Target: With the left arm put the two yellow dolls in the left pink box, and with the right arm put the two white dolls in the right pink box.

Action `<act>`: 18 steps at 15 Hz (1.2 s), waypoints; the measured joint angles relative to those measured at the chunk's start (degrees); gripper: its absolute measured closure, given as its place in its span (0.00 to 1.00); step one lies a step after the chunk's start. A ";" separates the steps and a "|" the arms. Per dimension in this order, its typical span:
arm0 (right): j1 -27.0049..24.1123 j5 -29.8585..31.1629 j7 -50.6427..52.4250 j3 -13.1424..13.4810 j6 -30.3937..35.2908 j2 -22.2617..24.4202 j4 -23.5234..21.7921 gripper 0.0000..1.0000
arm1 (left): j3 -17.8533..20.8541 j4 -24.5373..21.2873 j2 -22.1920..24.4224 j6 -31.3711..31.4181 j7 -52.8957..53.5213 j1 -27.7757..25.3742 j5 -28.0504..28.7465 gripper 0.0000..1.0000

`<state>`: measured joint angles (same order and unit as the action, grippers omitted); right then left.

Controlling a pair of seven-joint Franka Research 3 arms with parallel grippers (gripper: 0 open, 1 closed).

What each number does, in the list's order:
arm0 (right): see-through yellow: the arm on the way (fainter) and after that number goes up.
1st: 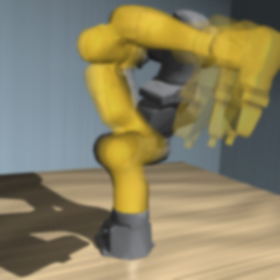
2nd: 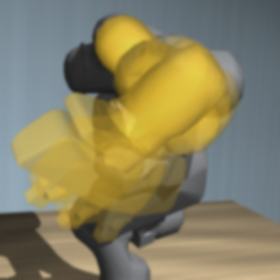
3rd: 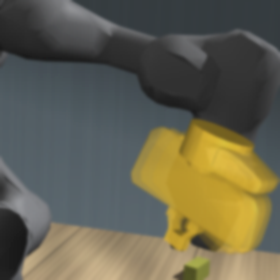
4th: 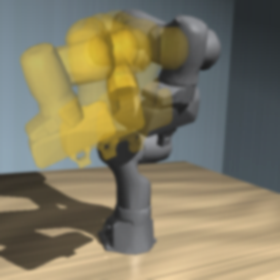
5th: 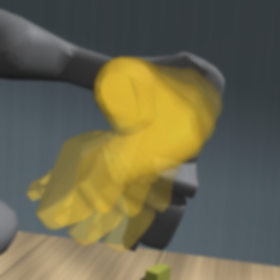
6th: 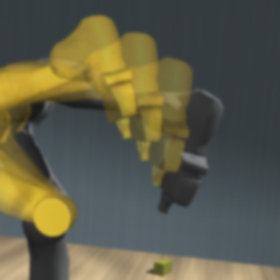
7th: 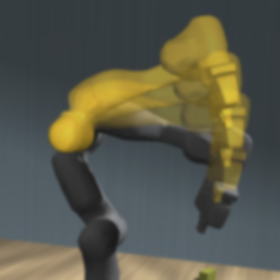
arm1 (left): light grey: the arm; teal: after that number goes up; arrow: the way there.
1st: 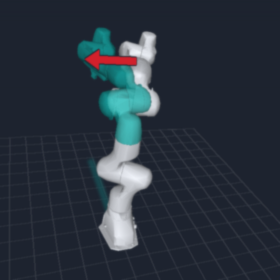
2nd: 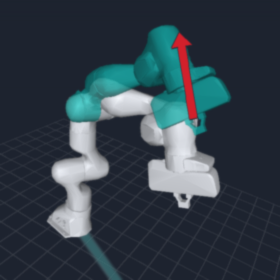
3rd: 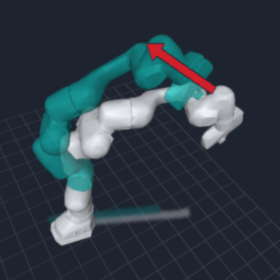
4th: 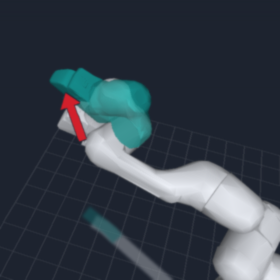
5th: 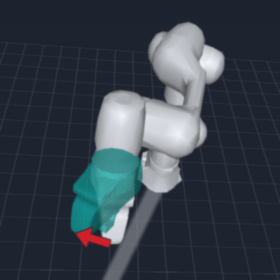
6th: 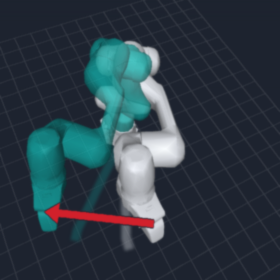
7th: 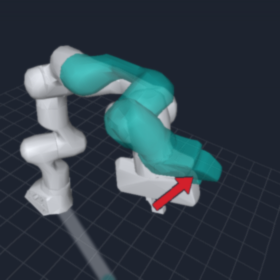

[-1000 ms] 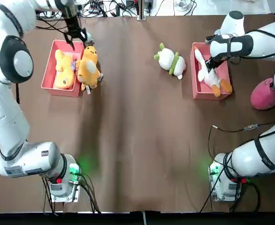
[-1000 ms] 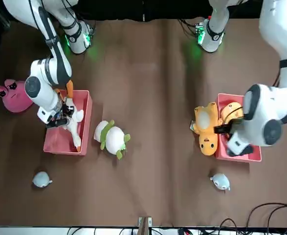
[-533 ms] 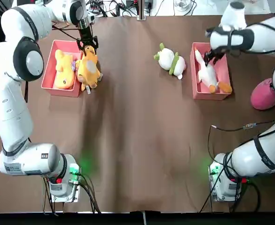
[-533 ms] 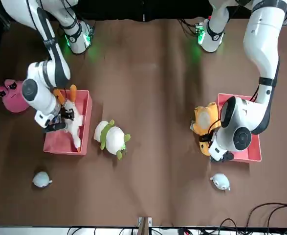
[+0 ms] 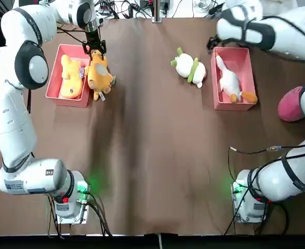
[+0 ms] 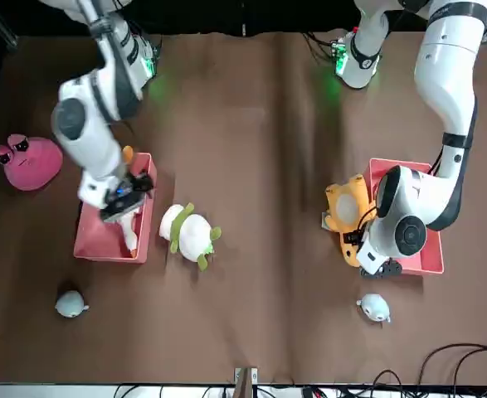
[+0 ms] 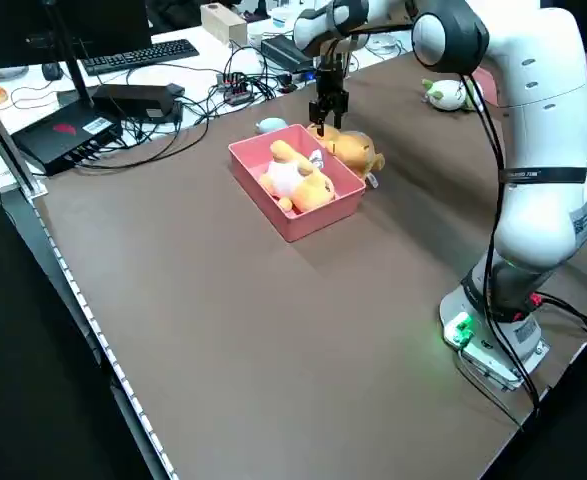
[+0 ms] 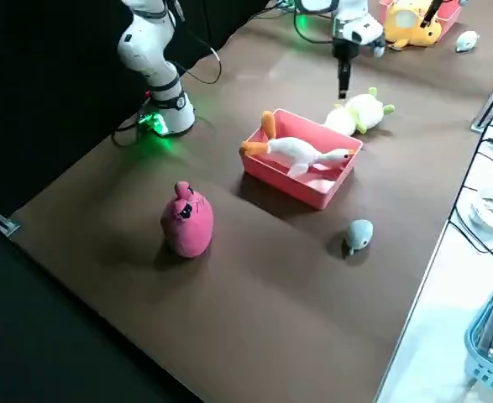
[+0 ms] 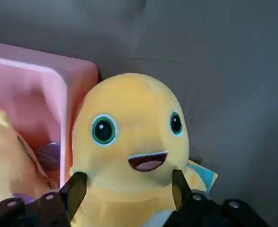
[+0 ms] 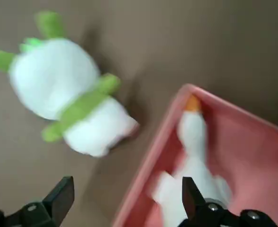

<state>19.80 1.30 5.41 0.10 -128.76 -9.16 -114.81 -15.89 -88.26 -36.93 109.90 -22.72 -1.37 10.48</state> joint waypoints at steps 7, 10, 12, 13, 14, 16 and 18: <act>4.32 0.08 22.38 0.44 -12.53 -16.50 7.85 0.00 | 0.28 -0.29 -0.57 0.00 0.06 -0.05 1.92 0.19; 4.42 0.05 27.39 0.46 -12.52 -20.89 10.35 0.00 | 0.28 -0.28 -1.09 0.07 0.13 0.16 2.11 0.30; 4.48 0.05 29.26 0.36 -12.36 -21.92 10.46 0.00 | 0.28 -0.24 -1.08 0.08 0.25 0.62 2.26 0.50; 4.48 0.05 30.29 0.28 -12.12 -22.22 10.43 0.00 | 0.28 -0.24 -1.08 0.08 0.37 0.88 2.40 0.58; 4.48 0.04 30.95 0.11 -11.98 -22.43 10.40 0.00 | 0.28 -0.24 -1.10 0.08 0.42 1.08 2.48 0.66; 4.48 0.04 32.19 -0.29 -11.95 -22.48 10.47 0.00 | 0.29 -0.24 -1.19 0.08 0.47 1.34 2.73 0.81; 4.36 0.01 33.53 -0.62 -10.25 -22.44 10.82 0.00 | 0.26 -0.17 -1.19 0.08 0.49 1.43 2.76 0.85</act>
<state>24.16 1.31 38.94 -0.52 -139.01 -31.61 -103.99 -15.63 -88.43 -38.12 109.98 -22.23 0.06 13.24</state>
